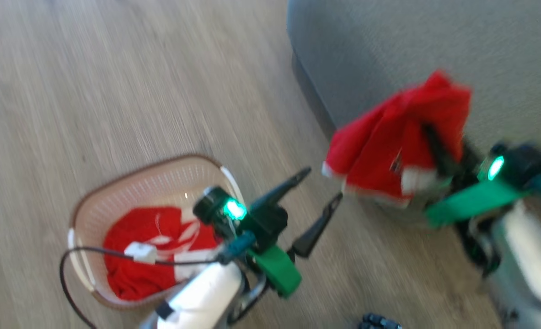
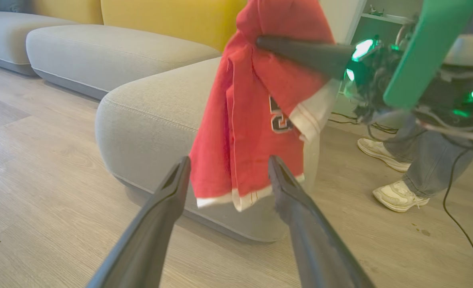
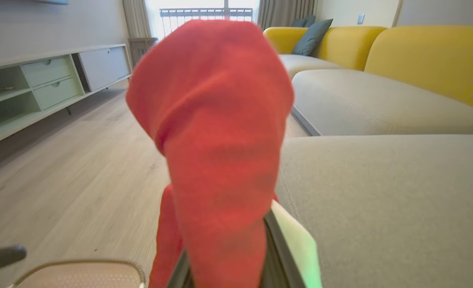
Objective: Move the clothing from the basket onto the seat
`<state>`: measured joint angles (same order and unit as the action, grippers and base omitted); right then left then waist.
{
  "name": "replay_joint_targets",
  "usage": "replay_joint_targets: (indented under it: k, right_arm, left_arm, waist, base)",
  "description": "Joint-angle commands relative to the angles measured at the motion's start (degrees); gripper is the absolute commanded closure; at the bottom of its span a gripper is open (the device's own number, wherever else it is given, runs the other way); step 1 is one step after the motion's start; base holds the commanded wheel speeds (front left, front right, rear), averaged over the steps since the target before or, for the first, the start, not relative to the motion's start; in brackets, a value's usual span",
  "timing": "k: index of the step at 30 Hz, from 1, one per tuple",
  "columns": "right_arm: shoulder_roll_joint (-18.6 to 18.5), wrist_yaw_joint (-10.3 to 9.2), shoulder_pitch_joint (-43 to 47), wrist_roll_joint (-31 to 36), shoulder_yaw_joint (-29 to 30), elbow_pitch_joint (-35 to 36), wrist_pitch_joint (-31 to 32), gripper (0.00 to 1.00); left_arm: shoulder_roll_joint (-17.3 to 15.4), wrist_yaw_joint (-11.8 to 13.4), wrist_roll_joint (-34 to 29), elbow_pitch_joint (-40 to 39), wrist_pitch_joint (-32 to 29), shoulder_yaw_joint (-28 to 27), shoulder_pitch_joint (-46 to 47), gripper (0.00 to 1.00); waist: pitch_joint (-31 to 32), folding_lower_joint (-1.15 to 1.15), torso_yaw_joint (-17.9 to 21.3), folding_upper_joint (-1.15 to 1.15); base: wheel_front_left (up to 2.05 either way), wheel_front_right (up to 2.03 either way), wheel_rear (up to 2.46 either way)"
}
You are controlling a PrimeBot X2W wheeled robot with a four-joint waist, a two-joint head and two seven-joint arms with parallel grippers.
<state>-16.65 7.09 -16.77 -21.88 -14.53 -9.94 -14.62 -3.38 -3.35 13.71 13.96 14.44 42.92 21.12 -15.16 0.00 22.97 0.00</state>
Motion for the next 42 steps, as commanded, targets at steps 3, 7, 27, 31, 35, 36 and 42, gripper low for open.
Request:
replay_joint_targets:
  k: [3, 7, 27, 31, 35, 36, 42]
  right_arm:
    - [0.4, 0.4, -10.1, -0.4, 5.9, 1.7, -0.4, 1.0]
    - [0.9, 0.4, -19.1, -0.8, 11.9, -2.0, -0.4, 1.0]
    - [-21.9, 0.4, -62.7, 0.7, 29.2, -30.6, 2.4, 1.0]
    - [-24.5, 0.4, -62.4, 3.0, 32.3, -37.1, 3.6, 1.0]
    - [-22.4, 0.4, -59.9, 4.9, 33.4, -42.9, 2.4, 0.99]
    - [-21.5, 0.4, -59.4, 5.3, 33.6, -44.1, 1.9, 0.93]
    - [-17.5, 0.4, -58.2, 7.2, 33.3, -49.6, 0.6, 0.0]
  left_arm:
    - [-1.1, -0.5, -2.7, -1.2, 0.6, -2.1, 6.6, 0.0]
    - [-1.9, -0.8, -4.3, -1.4, 0.6, -2.7, 11.7, 0.0]
    - [-7.1, 0.8, -6.0, -3.5, 0.3, -7.4, 20.0, 0.0]
    - [-7.5, 1.5, -5.7, -4.9, 0.3, -7.5, 19.0, 0.0]
    - [-8.6, 2.1, -5.4, -6.2, -0.5, -7.9, 17.9, 0.0]
    - [-8.9, 2.3, -5.4, -6.5, -0.7, -8.0, 17.7, 0.0]
    - [-10.4, 3.4, -4.8, -7.5, -1.3, -9.1, 16.5, 0.0]
  waist:
    - [-11.1, 0.0, -2.5, 0.0]
    - [-18.8, 0.0, -4.7, 0.0]
    - [-34.4, 0.0, -10.9, 0.0]
    - [-35.8, 0.0, -11.6, 0.0]
    - [-37.6, 0.0, -11.3, 0.0]
    - [-37.8, 0.0, -11.1, 0.0]
    - [-36.9, 0.0, -10.0, 0.0]
  base:
    - [0.0, 0.0, 0.0]
    - [0.0, 0.0, 0.0]
    - [0.0, 0.0, 0.0]
    - [0.0, 0.0, 0.0]
    - [0.0, 0.0, 0.0]
    - [0.0, 0.0, 0.0]
    - [0.0, 0.0, 0.0]
